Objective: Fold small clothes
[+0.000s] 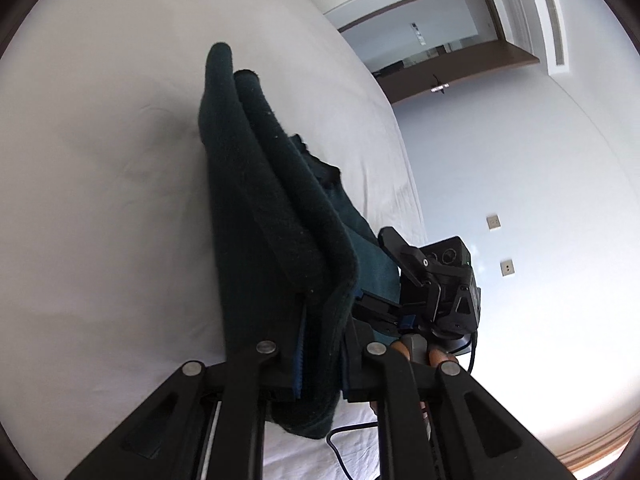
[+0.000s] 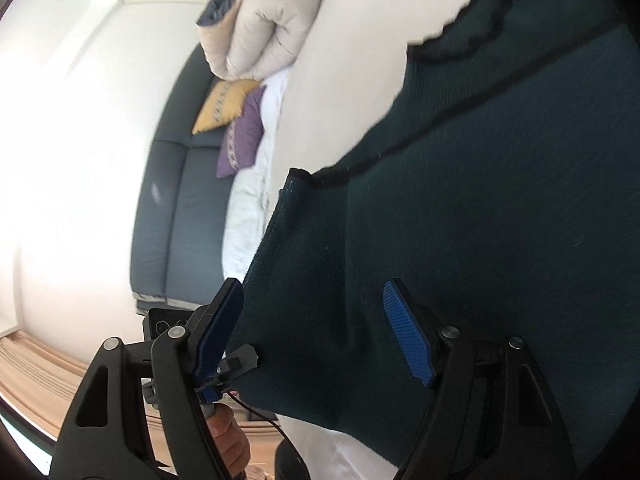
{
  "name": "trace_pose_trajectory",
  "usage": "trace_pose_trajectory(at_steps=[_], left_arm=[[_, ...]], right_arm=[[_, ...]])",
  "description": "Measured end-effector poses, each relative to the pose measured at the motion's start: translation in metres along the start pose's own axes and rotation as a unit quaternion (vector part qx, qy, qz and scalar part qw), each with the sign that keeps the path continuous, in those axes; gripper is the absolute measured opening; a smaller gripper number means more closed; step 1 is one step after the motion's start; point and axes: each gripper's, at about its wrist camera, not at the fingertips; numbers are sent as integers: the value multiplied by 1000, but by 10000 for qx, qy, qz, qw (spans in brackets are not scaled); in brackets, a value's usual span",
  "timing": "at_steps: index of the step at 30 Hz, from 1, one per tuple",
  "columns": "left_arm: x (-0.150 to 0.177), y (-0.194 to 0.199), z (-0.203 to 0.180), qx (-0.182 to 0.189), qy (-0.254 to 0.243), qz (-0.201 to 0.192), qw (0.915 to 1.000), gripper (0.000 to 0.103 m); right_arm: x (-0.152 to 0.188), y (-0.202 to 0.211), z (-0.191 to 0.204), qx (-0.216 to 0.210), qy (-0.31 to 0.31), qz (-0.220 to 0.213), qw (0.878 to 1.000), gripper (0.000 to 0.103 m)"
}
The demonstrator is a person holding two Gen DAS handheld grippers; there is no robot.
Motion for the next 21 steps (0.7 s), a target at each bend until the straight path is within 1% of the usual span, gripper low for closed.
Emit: trace_pose_trajectory(at_steps=[3,4,6,9,11,13,15,17,18,19,20,21], left_arm=[[17,-40,-34,-112,-411,238,9988,13],[23,-57,-43,-147,-531,348,9979,12],[37,-86,-51,-159,-616,620,9960,12],[53,-119,-54,-398,-746,800,9932,12],[61,-130,-49,-452,-722,920,9921,12],[68,-136,-47,-544,-781,954,9909,12],[72,-137,-47,-633,-860,942,9898,12],[71,-136,-48,-635,-859,915,9901,12],[71,-134,-48,-646,-883,899,9899,12],[72,-136,-51,-658,-907,883,9898,12],[74,-135,-50,-671,-933,872,9895,12],[76,-134,-49,-695,-969,860,9891,12]], right_arm=[[-13,29,-11,-183,-89,-211,9996,72],[-17,37,-15,-224,-130,-274,9993,74],[-22,52,-30,-323,-284,-356,9984,75],[-24,71,-53,-413,-503,-468,9968,75],[-27,86,-68,-518,-634,-624,9947,75],[-29,91,-78,-544,-727,-753,9930,74],[-36,94,-82,-466,-704,-818,9931,74],[-43,95,-81,-290,-566,-836,9945,74],[-47,91,-78,-135,-417,-788,9959,69],[-50,89,-75,47,-278,-731,9969,56],[-52,87,-72,225,-156,-640,9976,50],[-54,84,-72,384,-88,-537,9978,34]])
Point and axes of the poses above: each gripper's, at about its wrist camera, not at the fingertips, and y roughly against the way its jaws point, z to its left, x to its underside, and after that the axes turned 12 degrees about y, right-handed
